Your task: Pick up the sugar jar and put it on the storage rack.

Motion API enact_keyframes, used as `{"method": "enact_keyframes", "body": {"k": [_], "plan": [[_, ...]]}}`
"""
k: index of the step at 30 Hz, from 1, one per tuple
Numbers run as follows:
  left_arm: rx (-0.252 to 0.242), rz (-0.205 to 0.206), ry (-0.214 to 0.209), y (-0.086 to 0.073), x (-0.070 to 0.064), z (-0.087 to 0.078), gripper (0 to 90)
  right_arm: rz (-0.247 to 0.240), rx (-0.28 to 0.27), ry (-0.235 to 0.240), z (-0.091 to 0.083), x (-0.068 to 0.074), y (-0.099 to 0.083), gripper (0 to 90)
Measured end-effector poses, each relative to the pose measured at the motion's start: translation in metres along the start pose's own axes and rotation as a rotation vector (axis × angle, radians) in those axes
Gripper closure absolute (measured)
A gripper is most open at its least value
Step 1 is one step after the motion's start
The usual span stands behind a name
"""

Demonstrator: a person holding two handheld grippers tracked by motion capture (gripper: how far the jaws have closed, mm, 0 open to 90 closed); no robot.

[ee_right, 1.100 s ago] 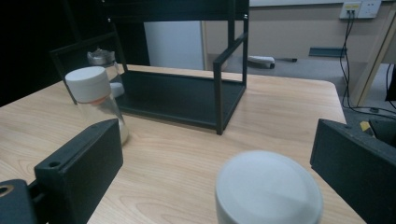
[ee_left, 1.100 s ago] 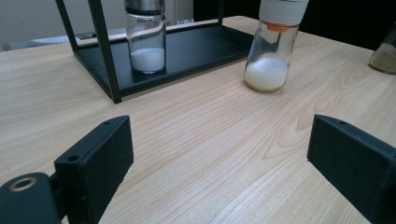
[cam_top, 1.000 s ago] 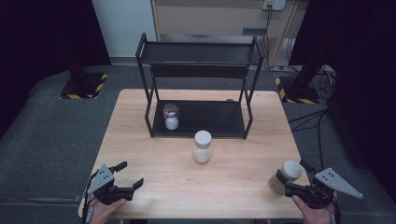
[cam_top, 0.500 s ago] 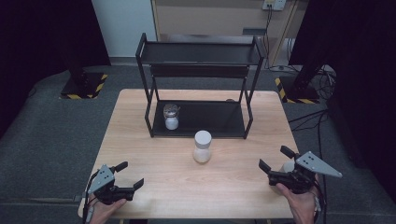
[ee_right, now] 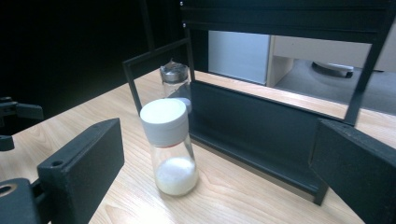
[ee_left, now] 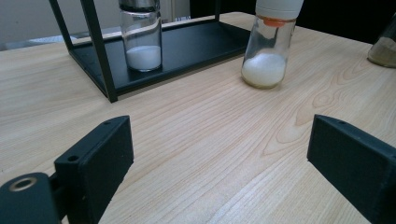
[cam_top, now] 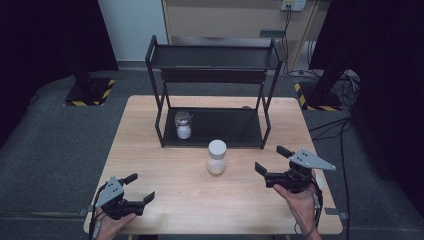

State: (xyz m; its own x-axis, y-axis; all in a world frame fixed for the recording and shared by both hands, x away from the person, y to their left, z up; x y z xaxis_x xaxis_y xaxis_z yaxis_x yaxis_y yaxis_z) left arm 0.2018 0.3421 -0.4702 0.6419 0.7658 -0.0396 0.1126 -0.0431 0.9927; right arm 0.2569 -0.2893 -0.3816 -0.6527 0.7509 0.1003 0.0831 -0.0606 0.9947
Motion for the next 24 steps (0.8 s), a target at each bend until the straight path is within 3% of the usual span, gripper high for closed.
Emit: {"method": "enact_keyframes", "body": {"k": [15, 24], "plan": [[0.002, 0.006, -0.001, 0.0, -0.001, 0.0, 6.3, 0.002, 0.028, 0.072, 0.04, 0.009, -0.001, 3.4], [0.004, 0.007, -0.004, 0.001, -0.001, 0.001, 6.3, -0.004, 0.077, 0.107, 0.065, 0.015, -0.007, 3.7]]}}
Point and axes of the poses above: each handheld gripper's, and its own axes: z roughly forward along the jaws, y roughly out of its top, x roughly to its left, the point moved 4 cm from there along z, roughly forward along the jaws, and after that the axes turned 13 degrees about -x, right-handed, at the moved point
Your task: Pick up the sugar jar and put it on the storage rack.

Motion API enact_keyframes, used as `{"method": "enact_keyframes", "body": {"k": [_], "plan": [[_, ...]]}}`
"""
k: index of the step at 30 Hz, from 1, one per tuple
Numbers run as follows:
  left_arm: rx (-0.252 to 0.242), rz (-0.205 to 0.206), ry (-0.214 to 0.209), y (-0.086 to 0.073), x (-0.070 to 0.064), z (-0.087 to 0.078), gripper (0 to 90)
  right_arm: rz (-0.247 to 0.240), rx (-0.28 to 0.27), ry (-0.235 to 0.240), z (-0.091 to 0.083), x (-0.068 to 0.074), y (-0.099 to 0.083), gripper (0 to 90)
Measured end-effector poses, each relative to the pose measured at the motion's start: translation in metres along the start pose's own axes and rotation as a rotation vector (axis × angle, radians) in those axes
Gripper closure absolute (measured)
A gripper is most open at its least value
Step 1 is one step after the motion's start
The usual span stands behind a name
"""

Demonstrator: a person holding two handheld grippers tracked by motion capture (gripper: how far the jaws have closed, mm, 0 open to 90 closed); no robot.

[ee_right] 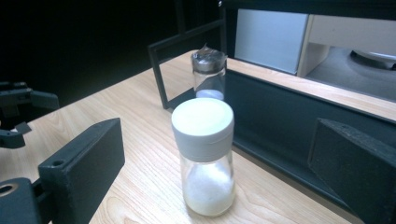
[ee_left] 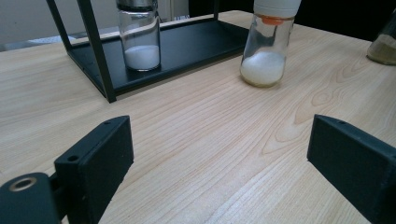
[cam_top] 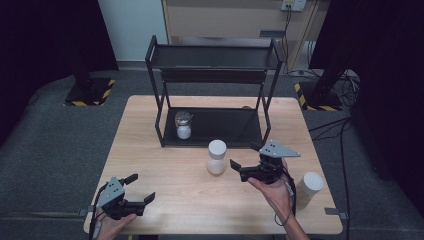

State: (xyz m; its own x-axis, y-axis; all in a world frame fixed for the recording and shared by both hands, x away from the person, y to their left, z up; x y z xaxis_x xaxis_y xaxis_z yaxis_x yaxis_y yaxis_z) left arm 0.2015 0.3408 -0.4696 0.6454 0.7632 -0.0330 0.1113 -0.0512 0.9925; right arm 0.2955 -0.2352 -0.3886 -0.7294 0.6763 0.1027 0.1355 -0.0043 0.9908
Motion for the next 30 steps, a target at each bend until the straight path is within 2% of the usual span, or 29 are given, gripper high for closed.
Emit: {"method": "enact_keyframes", "body": {"k": [12, 18, 30], "plan": [[0.003, 0.001, -0.001, 0.0, 0.0, 0.0, 6.3, -0.007, 0.023, 0.03, 0.031, 0.004, -0.005, 4.7], [0.003, 0.0, -0.003, 0.0, 0.0, 0.0, 6.3, -0.032, 0.043, 0.03, 0.046, 0.008, -0.008, 5.5], [0.004, 0.0, -0.006, 0.0, 0.0, 0.001, 6.3, -0.02, 0.073, 0.03, 0.073, 0.007, -0.021, 8.7]]}}
Point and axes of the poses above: each handheld gripper's, and its own axes: z roughly forward along the jaws, y roughly out of its top, x roughly to its left, the point moved 4 cm from there along z, roughly forward along the jaws, and after that the axes turned 13 degrees about -x, right-handed, at the moved point
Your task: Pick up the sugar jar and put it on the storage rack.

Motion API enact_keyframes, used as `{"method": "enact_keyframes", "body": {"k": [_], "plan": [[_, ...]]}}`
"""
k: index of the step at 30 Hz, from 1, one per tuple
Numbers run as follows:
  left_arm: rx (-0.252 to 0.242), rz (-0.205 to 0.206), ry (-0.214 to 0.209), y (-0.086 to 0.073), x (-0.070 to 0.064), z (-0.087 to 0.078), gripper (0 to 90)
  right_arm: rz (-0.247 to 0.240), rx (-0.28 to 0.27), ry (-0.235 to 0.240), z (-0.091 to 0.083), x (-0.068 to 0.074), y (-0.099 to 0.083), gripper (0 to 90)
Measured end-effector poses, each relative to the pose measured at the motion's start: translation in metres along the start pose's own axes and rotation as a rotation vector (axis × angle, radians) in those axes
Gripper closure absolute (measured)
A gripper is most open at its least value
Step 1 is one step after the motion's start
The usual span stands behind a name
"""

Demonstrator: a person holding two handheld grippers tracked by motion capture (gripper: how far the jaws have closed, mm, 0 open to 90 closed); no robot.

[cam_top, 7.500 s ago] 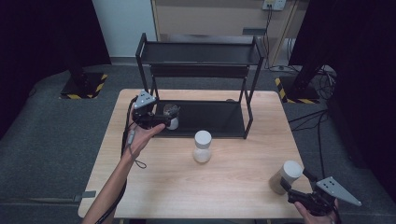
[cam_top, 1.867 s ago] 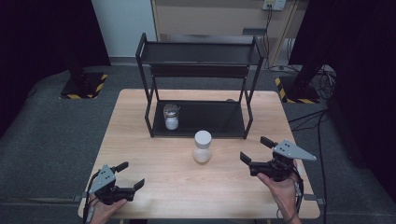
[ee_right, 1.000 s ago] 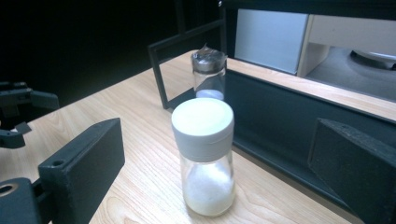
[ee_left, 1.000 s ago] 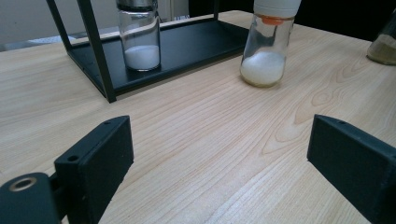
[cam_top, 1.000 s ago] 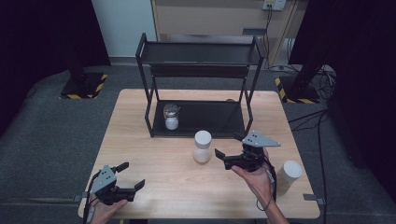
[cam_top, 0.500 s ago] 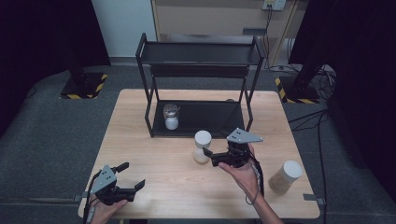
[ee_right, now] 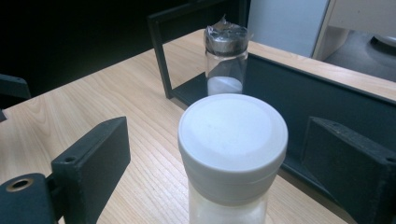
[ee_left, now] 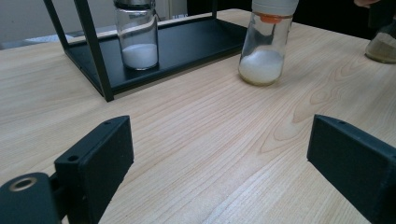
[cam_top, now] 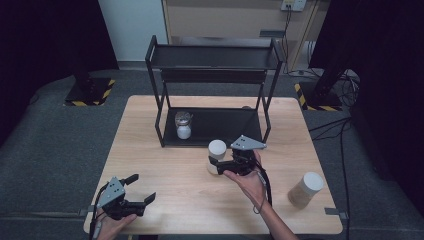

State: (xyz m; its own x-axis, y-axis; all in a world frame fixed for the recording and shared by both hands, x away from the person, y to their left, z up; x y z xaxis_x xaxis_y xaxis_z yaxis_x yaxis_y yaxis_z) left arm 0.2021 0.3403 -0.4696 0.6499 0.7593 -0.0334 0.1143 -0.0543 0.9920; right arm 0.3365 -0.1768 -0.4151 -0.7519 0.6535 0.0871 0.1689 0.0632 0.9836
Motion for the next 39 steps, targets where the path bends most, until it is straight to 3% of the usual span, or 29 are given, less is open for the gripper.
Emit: {"method": "enact_keyframes", "body": {"k": [9, 15, 39], "plan": [[0.0, -0.002, -0.003, 0.0, 0.0, 0.0, 6.3, 0.009, 0.022, -0.011, 0.013, -0.005, -0.009, 16.9], [0.0, -0.005, -0.004, -0.001, 0.0, 0.001, 6.3, -0.013, 0.035, -0.014, 0.019, -0.004, -0.013, 32.5], [0.001, -0.008, -0.006, -0.001, 0.001, 0.001, 6.4, -0.052, 0.06, -0.007, 0.027, 0.002, 0.001, 33.5]]}}
Point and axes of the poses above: each handheld gripper's, and its own axes: z roughly forward along the jaws, y roughly out of its top, x roughly to its left, the point moved 4 cm from there along z, roughly forward along the jaws, and after that the axes turned 13 degrees about -x, right-handed, at the moved point
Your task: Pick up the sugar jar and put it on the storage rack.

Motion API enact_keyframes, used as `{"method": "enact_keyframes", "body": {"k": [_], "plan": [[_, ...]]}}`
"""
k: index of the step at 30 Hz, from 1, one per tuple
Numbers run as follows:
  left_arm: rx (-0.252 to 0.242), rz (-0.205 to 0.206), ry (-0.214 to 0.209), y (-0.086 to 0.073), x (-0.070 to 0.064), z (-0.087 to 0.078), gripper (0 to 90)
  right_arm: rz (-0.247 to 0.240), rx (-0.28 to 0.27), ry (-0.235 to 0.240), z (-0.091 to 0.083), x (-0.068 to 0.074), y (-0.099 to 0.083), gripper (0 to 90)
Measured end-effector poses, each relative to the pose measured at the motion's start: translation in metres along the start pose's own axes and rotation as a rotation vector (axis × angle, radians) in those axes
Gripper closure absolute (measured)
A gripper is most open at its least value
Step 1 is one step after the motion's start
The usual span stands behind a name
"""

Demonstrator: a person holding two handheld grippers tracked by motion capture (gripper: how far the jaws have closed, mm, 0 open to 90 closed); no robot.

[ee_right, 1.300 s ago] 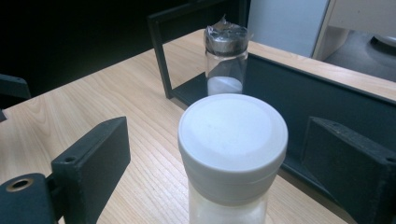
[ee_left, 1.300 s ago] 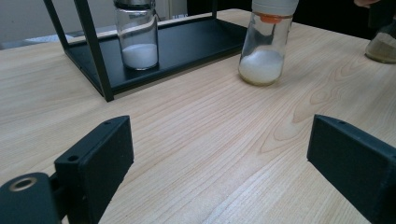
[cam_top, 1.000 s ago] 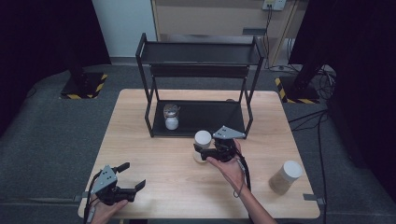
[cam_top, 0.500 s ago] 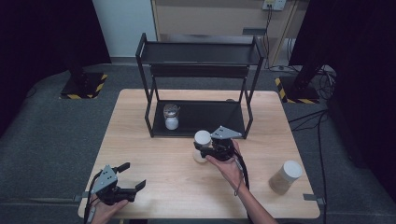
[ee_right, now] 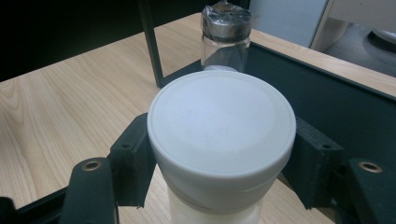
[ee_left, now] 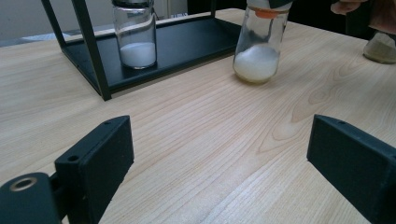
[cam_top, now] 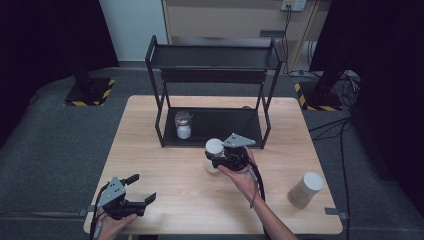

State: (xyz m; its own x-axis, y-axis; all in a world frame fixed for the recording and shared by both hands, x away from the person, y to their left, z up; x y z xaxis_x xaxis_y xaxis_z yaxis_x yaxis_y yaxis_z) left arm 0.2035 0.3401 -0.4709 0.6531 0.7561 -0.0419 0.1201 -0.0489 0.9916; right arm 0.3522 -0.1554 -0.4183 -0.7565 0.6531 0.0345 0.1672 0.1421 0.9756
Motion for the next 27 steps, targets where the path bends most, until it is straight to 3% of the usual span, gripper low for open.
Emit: {"method": "enact_keyframes", "body": {"k": [15, 27], "plan": [[0.002, -0.001, 0.0, 0.0, 0.0, 0.0, 6.4, -0.028, 0.003, 0.041, 0.008, -0.007, 0.028, 33.5], [0.004, -0.003, -0.001, 0.0, 0.0, 0.0, 6.4, -0.027, 0.008, 0.043, 0.023, -0.013, 0.042, 33.5]]}}
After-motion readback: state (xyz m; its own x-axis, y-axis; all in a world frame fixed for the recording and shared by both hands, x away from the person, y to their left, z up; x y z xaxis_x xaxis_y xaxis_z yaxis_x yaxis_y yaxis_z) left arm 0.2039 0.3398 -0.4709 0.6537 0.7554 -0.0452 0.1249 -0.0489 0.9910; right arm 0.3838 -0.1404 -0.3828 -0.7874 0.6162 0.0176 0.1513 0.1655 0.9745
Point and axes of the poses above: each handheld gripper's, and its own axes: z roughly forward along the jaws, y roughly out of its top, x roughly to its left, the point moved 4 cm from there along z, roughly forward along the jaws, and after that the axes turned 13 degrees about -x, right-handed, at the moved point
